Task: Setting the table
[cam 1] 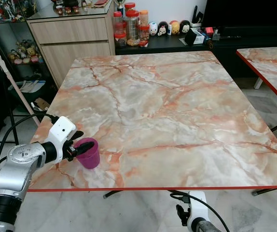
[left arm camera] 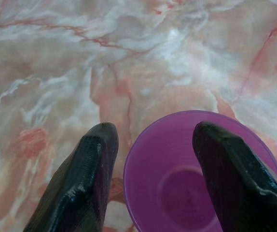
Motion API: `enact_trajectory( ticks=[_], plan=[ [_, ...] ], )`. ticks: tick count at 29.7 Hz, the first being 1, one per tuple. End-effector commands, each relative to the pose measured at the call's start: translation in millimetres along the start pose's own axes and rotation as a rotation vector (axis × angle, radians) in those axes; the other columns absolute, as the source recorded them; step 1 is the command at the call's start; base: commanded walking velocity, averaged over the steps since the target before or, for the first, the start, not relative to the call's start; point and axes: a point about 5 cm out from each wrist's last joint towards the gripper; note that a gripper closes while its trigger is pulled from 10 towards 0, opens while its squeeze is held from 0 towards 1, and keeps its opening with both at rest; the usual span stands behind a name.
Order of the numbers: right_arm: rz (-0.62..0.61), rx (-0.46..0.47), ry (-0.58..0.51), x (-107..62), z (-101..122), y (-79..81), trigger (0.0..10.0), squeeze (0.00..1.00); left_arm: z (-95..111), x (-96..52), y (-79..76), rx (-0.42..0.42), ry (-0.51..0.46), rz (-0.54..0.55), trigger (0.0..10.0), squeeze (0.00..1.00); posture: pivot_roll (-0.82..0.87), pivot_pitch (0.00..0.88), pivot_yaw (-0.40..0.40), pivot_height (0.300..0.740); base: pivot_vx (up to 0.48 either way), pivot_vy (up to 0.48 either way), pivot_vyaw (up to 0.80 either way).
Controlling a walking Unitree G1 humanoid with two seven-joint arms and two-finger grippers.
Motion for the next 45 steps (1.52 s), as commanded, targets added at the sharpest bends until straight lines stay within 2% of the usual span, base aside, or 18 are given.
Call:
enact_trajectory(
  ticks=[1, 34, 45],
  plan=[
    [0.0, 0.01, -0.002, -0.1, -0.4, 0.9, 10.0, 0.0, 0.8, -3.2, 3.9, 0.02, 0.021, -0.001, 10.0, 0.0, 0.02, 0.008, 0.065, 0.74, 0.0, 0.0, 0.0],
    [-0.001, 0.016, -0.005, 0.3, 0.7, 1.8, 10.0, 0.0, -2.4, -2.8, 2.4, 0.035, 0.055, -0.013, 10.0, 0.0, 0.02, 0.002, 0.067, 0.74, 0.0, 0.0, 0.0],
    [-0.002, 0.016, -0.004, 0.2, 0.3, 1.8, 10.0, 0.0, -3.3, 2.7, 3.9, 0.063, 0.075, 0.01, 10.0, 0.0, 0.02, 0.001, 0.069, 0.74, 0.0, 0.0, 0.0]
  ],
)
Point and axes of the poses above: a point about 5 cm out from each wrist's last joint towards the gripper, its own x axis pointing out of the wrist towards the gripper, its own z axis along the axis of the wrist's last joint, y = z × x, and after that the axes turned 6 degrees about -x, right-handed
